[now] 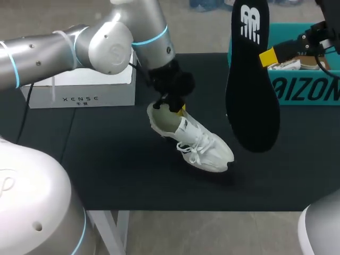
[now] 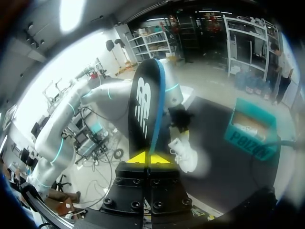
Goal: Take the shoe out of the shoebox, open the shoe tongue, remove and reinsert the insole, then place the shoe into the shoebox
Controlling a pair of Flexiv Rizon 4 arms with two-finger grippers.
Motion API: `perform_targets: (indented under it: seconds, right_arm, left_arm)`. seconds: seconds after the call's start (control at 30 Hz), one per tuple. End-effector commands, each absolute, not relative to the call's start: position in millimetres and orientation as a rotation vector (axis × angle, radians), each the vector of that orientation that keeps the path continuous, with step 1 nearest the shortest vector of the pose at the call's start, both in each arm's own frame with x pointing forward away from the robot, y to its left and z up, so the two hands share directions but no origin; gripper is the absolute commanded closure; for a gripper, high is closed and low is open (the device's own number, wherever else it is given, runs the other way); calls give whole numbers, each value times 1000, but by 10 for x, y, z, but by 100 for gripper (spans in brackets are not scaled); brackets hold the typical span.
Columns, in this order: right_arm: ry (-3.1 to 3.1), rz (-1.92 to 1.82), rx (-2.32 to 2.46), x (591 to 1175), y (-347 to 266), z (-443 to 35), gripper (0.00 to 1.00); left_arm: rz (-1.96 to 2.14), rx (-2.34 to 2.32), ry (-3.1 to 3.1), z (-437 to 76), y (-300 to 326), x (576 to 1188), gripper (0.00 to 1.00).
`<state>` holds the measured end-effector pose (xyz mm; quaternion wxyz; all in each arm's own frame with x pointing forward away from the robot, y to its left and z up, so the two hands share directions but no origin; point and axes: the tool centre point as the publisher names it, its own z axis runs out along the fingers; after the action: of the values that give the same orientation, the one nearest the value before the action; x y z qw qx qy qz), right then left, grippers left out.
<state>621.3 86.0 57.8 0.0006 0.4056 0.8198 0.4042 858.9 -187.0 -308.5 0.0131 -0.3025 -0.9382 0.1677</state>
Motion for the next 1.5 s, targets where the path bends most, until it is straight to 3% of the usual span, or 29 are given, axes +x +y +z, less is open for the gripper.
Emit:
perform_targets:
  seconds: [0.03, 0.7, 1.5]
  right_arm:
    - [2579, 1265, 1276, 6227, 867, 588, 100]
    - [2579, 1265, 1276, 6227, 867, 588, 100]
    - [2579, 1265, 1276, 6227, 867, 588, 100]
  left_arm:
    - [454, -1072, -2809, -2915, -2051, 8642, 100]
    - [121, -1892, -2314, -2877, -2608, 8498, 100]
    - [-17, -1969, -2134, -3264, -2974, 8301, 100]
